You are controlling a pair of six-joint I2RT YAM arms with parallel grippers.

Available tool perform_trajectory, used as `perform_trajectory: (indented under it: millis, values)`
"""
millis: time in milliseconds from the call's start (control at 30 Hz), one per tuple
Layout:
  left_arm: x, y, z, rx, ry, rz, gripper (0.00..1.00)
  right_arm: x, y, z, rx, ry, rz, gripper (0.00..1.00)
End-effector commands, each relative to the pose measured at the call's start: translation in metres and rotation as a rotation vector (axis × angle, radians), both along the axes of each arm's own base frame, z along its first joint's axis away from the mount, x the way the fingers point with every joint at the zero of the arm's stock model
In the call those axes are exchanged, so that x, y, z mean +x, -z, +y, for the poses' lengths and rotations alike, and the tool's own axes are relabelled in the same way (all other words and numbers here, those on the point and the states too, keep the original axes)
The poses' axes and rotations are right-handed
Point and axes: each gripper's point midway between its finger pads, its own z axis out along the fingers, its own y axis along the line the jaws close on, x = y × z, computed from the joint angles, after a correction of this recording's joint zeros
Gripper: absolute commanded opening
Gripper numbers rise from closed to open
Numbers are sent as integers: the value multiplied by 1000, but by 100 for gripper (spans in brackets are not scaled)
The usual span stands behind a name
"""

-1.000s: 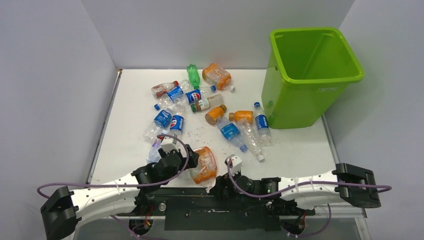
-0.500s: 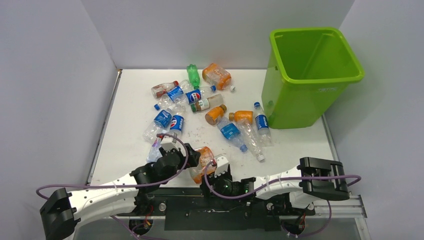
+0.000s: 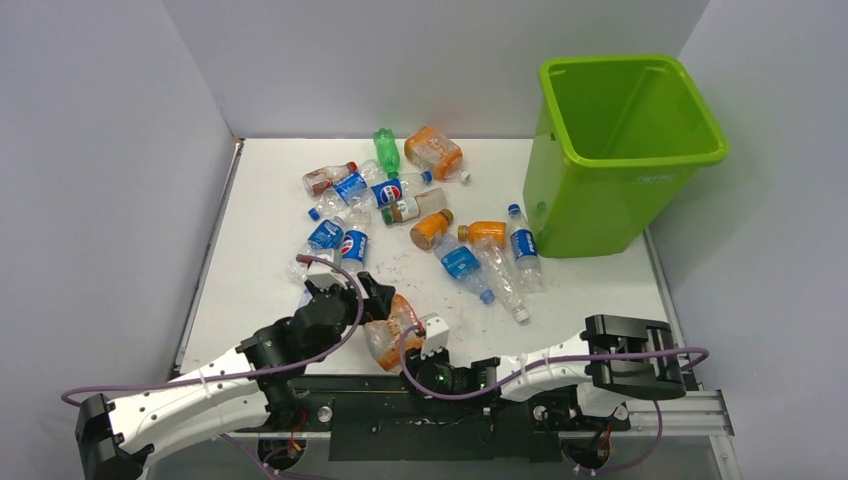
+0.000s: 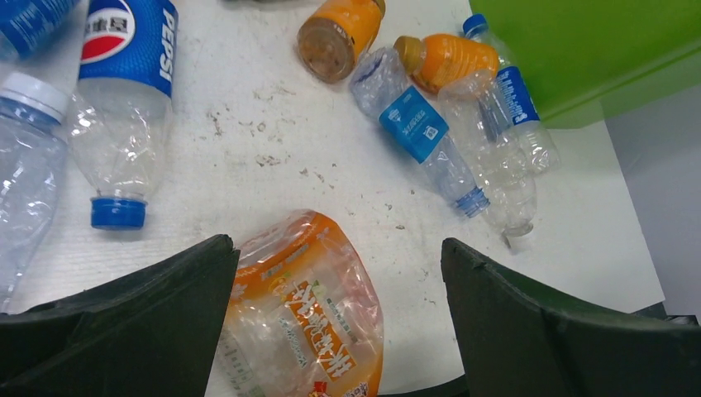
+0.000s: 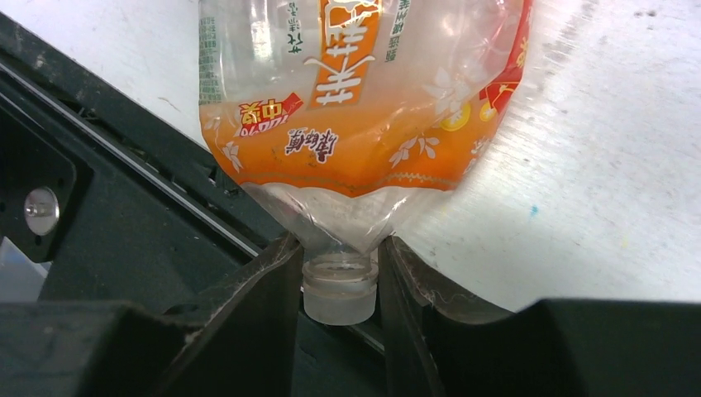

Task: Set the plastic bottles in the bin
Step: Pick up the plastic bottle at the center of the board.

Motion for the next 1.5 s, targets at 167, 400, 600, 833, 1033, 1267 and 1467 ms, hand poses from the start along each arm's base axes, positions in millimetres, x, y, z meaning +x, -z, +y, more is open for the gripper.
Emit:
perform_trajectory:
  millis: [167, 400, 600, 833, 1033, 1267, 1467]
  values:
    - [11, -84, 37, 97, -74, -193, 97, 3, -23, -46, -77, 18, -11, 5]
    - [6, -147, 38, 192, 46, -397, 96, 3, -98, -51, -4, -5, -35, 5]
    - [-23, -201, 4, 319, 401, -675, 96, 6, -169, -58, 52, -49, -52, 5]
    - [-45, -190, -13, 561, 680, -871, 96, -5, -223, -59, 137, -185, 29, 5]
    - [-39, -162, -17, 822, 745, -989, 96, -16, -235, -52, 153, -278, 65, 5]
    - [-43, -161, -22, 1096, 815, -1183, 96, -12, -245, -41, 176, -306, 101, 5]
    - [-39, -173, 1, 1258, 804, -1197, 96, 6, -254, -50, 99, -263, 55, 5]
